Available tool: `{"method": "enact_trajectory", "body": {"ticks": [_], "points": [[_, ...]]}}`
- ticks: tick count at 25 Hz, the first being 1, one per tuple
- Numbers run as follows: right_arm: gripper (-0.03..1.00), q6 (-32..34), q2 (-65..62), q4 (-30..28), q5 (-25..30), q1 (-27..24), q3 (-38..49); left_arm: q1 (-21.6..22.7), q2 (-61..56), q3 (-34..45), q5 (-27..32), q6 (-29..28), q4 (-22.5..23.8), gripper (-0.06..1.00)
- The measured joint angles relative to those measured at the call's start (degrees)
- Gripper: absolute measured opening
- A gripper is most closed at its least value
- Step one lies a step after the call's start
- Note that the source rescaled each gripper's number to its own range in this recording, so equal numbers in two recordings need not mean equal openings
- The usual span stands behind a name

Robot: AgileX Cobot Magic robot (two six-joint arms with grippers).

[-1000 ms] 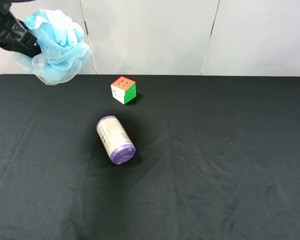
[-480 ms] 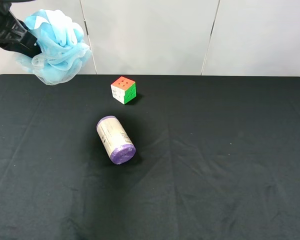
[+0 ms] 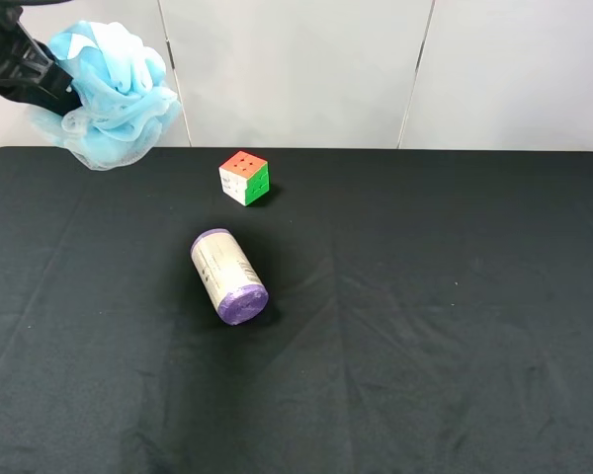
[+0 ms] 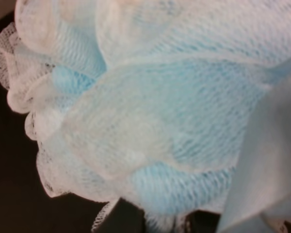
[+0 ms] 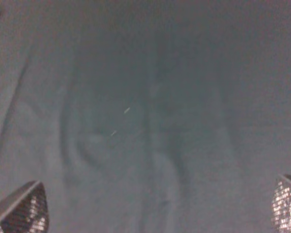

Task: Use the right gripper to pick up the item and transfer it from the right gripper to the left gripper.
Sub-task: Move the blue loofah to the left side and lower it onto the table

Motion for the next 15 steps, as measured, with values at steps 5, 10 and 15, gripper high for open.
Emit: {"method": "enact_trajectory", "body": {"ticks": [5, 10, 15], "points": [[1.0, 0.0, -5.81, 0.0, -0.06, -6.7, 0.0, 0.0, 0.0, 0.0, 1.65, 0.0, 0.0, 0.0], [1.0, 0.0, -6.53, -0.01, -0.06, -7.58, 0.0, 0.0, 0.0, 0.0, 4.55, -0.07, 0.0, 0.0], [1.0, 0.0, -6.53, -0.01, -0.06, -7.58, 0.0, 0.0, 0.13, 0.26, 8.31, -3.91, 1.73, 0.0]]}}
